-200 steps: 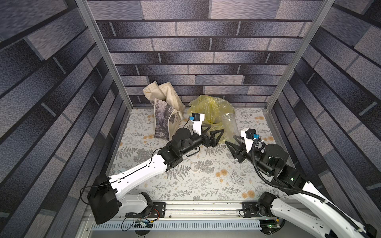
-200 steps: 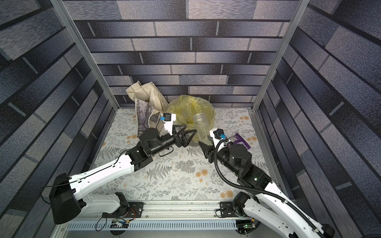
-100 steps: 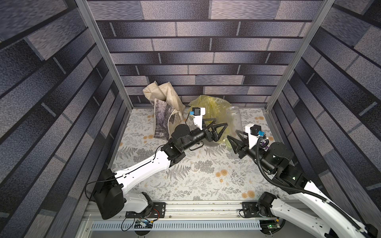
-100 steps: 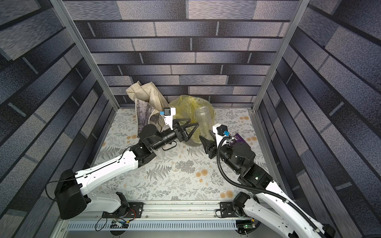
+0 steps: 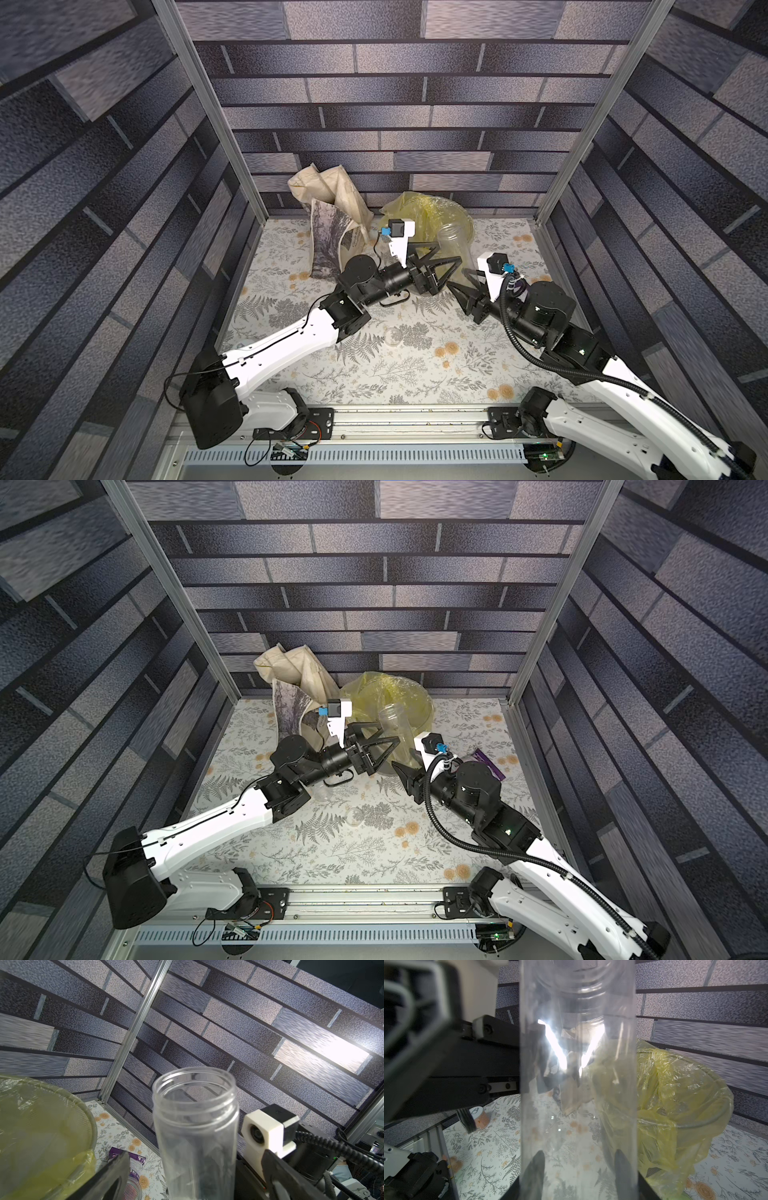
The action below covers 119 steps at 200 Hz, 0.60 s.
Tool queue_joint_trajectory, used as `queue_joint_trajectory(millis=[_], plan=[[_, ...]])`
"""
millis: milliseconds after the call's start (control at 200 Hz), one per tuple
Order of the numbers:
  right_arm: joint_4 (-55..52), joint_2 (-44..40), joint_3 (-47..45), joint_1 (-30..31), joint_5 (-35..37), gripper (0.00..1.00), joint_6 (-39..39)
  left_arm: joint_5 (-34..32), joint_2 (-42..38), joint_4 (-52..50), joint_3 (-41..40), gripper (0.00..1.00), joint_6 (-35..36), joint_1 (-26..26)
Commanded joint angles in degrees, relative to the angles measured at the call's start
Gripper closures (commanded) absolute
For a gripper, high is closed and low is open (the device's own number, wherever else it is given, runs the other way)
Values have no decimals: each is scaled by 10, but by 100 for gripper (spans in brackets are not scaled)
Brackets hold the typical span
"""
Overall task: Empty moldy mung beans from jars
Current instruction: Pour the moldy mung beans from the jar into the trash bin.
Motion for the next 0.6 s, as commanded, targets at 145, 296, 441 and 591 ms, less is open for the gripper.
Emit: queue_joint_trajectory(millis=[145,296,441,591], plan=[[3,9,12,1,-38,68,0,11,41,-17,64,0,8,21],[-1,7,15,1,-35,68,-7,26,58,2,59,1,-25,40],[-4,12,19,1,-21,68,-11,52,73,-13,67,4,-41,50],[1,27,25,1,-17,68,-15,68,78,-21,71,18,-39,50]])
